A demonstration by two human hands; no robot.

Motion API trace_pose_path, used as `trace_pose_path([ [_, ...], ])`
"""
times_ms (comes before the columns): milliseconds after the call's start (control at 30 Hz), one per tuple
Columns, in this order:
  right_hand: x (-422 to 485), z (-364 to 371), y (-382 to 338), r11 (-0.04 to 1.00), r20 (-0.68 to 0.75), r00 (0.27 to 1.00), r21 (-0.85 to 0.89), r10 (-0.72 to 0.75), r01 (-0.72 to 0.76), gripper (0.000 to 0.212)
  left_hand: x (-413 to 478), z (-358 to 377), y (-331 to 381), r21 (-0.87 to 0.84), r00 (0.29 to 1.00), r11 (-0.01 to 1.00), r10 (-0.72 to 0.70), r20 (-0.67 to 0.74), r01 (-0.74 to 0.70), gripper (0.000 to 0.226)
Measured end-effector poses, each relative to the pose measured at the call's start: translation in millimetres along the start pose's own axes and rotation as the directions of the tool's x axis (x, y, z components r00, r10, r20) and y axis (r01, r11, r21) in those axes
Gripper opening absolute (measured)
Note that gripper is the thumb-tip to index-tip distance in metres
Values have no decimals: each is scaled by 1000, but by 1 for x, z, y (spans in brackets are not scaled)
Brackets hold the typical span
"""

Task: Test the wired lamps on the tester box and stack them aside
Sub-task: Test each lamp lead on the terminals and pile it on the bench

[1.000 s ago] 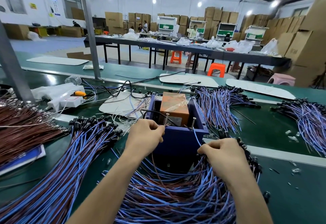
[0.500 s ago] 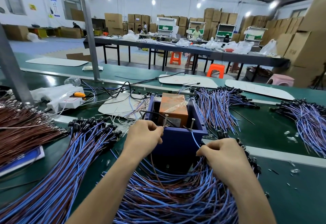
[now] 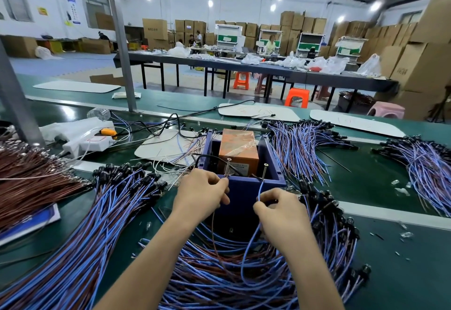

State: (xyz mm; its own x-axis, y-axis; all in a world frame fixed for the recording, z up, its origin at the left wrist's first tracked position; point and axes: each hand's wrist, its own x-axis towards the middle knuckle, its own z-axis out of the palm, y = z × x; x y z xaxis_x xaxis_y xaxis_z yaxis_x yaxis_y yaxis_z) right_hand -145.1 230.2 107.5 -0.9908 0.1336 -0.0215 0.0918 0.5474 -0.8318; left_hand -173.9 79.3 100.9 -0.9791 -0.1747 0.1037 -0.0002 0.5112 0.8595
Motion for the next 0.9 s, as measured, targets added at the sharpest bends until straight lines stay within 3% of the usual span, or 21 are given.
trace_pose_path([
  [133, 0, 25, -3, 974, -90, 994, 222, 55, -34, 7, 0, 2, 0, -31, 1000, 999, -5, 21, 6, 33],
  [233, -3, 39, -2, 894, -30, 993, 439, 116, -91, 9, 0, 3, -1, -93, 998, 995, -26, 55, 31, 32],
  [333, -4, 43, -2, 838, -2, 989, 532, 147, -124, 14, 0, 4, -2, -111, 997, 993, -26, 70, 34, 33],
  [567, -2, 39, -1, 759, 12, 979, 629, 206, -167, 15, 1, 5, -3, -126, 996, 991, -37, 84, 47, 33],
  [900, 0, 42, 1, 759, 4, 980, 632, 200, -157, 17, 1, 4, -2, -120, 994, 990, -63, 92, 73, 33],
])
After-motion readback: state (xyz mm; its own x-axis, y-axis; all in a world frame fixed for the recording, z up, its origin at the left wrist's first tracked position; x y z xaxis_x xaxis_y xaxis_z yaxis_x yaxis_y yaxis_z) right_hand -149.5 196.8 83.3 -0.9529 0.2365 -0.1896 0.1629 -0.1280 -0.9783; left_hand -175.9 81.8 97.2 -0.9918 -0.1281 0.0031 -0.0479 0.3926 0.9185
